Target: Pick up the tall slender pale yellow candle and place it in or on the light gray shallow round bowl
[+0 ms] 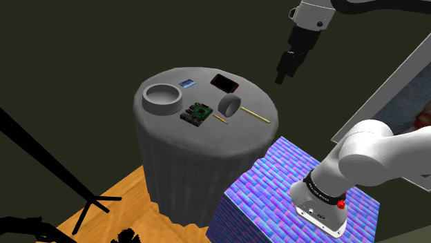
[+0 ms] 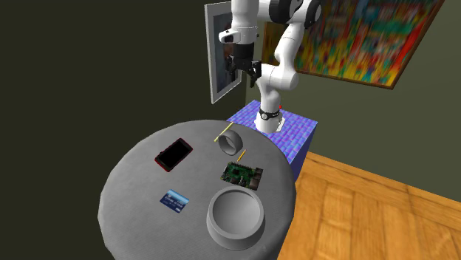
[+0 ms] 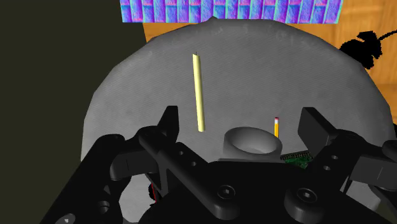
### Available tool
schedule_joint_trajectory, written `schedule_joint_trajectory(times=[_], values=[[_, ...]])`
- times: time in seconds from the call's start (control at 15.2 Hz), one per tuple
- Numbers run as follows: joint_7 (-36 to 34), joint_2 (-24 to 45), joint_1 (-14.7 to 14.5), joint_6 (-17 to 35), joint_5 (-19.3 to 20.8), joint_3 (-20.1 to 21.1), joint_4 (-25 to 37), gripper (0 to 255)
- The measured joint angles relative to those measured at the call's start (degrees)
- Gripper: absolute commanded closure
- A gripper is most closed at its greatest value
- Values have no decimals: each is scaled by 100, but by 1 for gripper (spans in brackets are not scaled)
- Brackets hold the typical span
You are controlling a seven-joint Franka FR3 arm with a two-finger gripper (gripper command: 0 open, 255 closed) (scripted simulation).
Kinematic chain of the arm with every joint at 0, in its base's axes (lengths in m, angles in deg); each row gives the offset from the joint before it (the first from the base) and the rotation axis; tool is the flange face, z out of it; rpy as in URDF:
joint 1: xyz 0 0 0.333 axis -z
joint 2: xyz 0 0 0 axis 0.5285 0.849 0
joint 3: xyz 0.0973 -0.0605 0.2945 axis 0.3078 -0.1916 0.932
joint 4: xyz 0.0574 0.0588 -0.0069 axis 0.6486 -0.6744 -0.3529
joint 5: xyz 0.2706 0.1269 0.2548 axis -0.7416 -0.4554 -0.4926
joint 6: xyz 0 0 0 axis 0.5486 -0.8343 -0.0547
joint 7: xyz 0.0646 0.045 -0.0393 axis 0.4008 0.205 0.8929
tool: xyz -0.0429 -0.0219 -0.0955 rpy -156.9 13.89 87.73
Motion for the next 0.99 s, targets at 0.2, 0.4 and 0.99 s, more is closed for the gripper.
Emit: schedule_joint_trajectory(times=[0.2,0.4,0.99], values=[[63,79,14,221,31,-54,-173,0],[209,308,46,717,101,-176,-499,0],[645,1461,139,2547,279,-556,-1357,0]])
